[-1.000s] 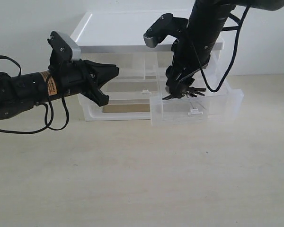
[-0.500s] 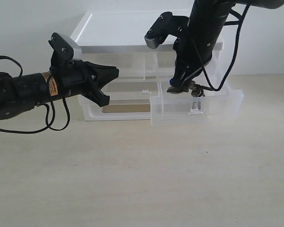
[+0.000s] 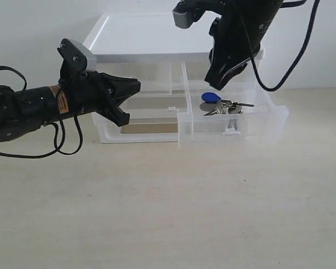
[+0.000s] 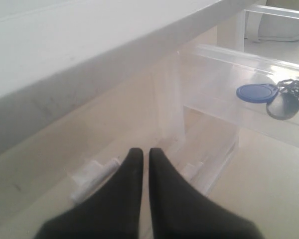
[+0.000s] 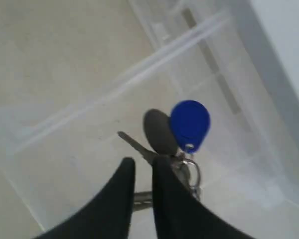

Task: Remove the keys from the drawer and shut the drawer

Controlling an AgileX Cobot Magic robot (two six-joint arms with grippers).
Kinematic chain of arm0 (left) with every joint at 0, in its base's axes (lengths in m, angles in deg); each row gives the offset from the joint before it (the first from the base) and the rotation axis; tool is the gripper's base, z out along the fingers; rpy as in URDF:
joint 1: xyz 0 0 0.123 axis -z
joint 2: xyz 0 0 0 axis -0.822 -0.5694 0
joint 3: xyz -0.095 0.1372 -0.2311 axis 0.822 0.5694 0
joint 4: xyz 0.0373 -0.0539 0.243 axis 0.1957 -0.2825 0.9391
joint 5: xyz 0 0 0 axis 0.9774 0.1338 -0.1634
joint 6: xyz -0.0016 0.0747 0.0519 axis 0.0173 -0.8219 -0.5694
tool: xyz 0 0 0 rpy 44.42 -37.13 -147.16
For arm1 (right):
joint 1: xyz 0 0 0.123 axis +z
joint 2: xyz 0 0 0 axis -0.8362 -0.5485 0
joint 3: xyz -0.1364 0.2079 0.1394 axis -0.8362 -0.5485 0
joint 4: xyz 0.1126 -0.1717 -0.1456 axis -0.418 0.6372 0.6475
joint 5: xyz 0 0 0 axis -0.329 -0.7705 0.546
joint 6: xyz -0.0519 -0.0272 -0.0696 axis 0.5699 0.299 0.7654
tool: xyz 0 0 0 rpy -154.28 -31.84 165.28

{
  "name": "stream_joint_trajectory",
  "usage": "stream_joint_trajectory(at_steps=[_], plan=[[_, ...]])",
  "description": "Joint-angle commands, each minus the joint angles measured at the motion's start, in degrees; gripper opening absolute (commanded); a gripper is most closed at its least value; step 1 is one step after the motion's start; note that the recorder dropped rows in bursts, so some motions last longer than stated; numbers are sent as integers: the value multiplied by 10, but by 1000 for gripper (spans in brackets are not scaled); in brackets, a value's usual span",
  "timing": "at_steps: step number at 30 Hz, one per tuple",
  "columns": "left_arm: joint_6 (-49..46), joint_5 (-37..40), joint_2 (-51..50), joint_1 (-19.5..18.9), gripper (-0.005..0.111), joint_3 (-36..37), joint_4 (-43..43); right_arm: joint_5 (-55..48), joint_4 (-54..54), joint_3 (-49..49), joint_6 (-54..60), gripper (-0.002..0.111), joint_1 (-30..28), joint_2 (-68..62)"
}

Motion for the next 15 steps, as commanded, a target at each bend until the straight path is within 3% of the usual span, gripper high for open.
stream_joint_trajectory(at_steps=[1, 2, 3, 8, 15], plan=[[11, 63, -21, -11, 4, -41, -92, -8, -21, -2, 20, 55, -4, -14], [11, 63, -21, -11, 4, -41, -92, -8, -6, -2, 19, 67, -4, -16], [12, 63, -21, -11, 4, -41, -92, -8, 12, -2, 18, 73, -4, -20], [11, 63, -21, -11, 4, -41, -92, -8, 42, -2, 29, 63, -4, -29], [11, 63, -21, -11, 4, -41, -92, -5, 49, -2, 30, 63, -4, -71]])
